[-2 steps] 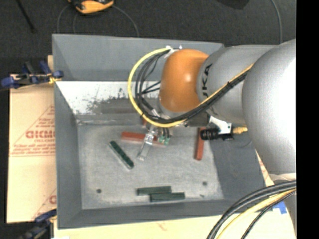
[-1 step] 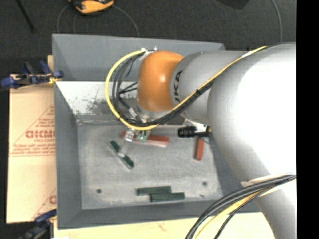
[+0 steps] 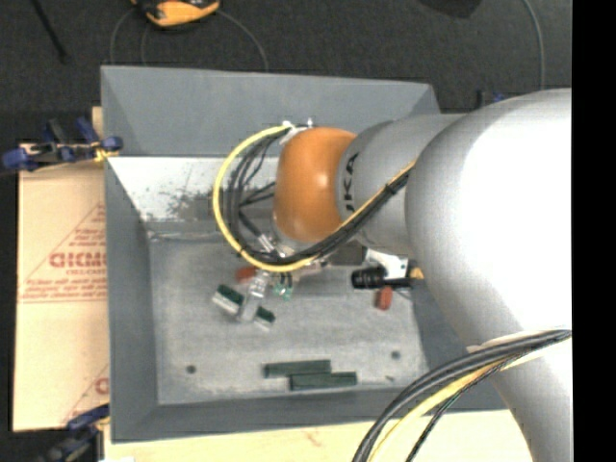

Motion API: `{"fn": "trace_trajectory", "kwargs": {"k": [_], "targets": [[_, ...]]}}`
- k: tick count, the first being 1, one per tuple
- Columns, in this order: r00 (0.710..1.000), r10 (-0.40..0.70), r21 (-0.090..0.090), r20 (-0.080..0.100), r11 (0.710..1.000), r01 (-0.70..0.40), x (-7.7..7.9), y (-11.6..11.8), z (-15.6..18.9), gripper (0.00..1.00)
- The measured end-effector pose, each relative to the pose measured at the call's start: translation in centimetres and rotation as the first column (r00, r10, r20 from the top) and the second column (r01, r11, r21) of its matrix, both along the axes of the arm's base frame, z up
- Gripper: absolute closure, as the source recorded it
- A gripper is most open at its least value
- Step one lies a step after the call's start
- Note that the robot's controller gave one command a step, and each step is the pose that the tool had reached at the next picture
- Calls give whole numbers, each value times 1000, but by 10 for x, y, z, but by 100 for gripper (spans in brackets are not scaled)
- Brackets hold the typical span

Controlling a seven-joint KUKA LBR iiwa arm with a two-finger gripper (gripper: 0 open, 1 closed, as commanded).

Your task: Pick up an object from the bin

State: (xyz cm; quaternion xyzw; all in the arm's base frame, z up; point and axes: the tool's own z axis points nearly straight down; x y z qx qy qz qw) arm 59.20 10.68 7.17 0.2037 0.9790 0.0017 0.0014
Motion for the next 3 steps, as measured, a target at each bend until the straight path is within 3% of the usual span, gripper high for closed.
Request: {"fn": "trace_trajectory", "kwargs": {"k": [1,2,3], "targets": [[999,-36,2,5,999,36,59,35,3,100],[999,-35,-2,-6,999,35,56,33,0,0],[999,-35,-3,-1,999,35,57,32,0,100]]}}
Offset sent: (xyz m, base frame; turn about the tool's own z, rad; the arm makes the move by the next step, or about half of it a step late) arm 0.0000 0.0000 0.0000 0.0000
